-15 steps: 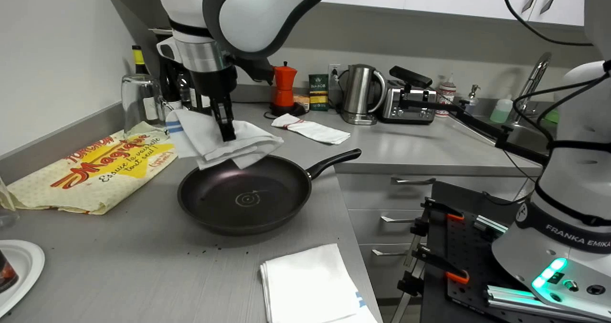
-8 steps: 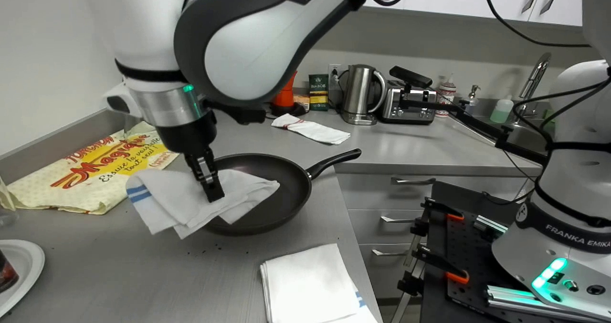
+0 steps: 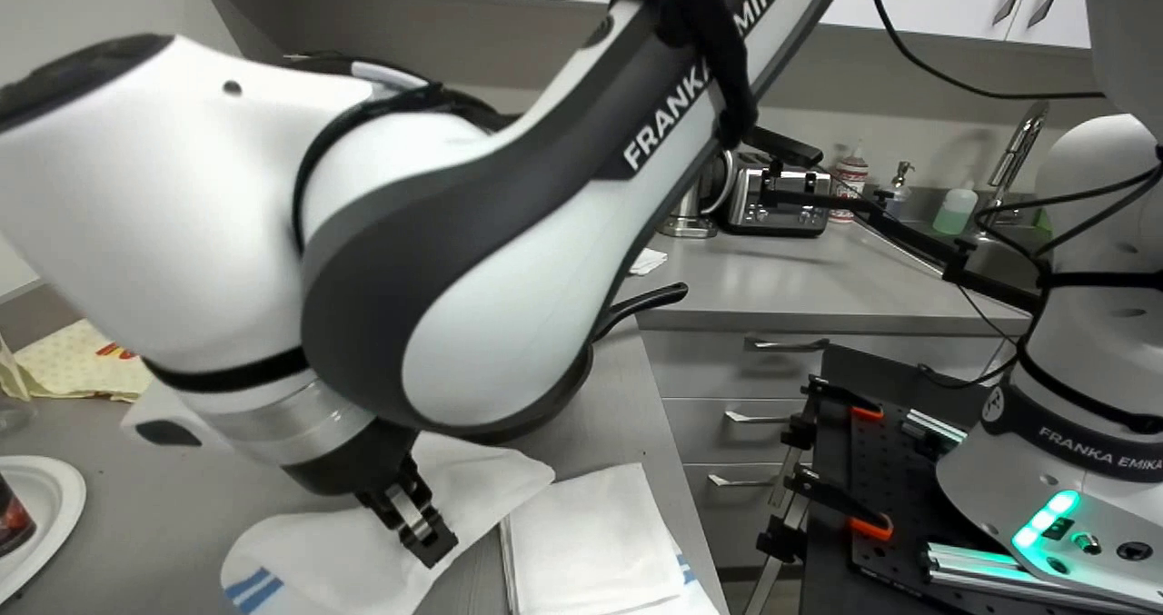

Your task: Wipe the inside of the pan with the white towel

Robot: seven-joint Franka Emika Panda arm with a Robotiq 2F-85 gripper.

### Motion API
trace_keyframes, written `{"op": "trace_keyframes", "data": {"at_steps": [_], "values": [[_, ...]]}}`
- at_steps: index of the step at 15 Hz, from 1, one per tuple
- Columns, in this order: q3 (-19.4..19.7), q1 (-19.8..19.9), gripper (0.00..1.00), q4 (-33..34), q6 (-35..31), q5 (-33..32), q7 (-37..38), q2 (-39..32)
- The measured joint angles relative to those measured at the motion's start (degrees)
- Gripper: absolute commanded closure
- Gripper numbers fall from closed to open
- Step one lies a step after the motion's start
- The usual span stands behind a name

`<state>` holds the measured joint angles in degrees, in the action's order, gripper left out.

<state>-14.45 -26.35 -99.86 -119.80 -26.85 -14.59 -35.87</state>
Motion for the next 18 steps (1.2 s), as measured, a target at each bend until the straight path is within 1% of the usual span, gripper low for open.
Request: {"op": "trace_keyframes", "data": {"at_steps": [5,6,7,14,15,16,18], "values": [[-0.46,-1.67,0.97,0.91,1.24,0.0,-0.81,-3.72],[-0.48,-1.75,0.61,1.3,1.56,0.0,-1.16,-4.16],[-0.48,-1.79,0.6,1.74,1.92,0.0,-1.37,-4.54],[-0.48,-1.83,0.11,4.37,3.92,0.0,-1.57,-5.05],[-0.48,-1.86,0.03,4.74,4.03,0.0,-1.57,-5.04],[-0.48,-1.91,0.0,5.08,4.07,0.0,-1.57,-5.0],[-0.48,-2.06,0.0,5.85,4.33,-0.04,-1.57,-4.85]]}}
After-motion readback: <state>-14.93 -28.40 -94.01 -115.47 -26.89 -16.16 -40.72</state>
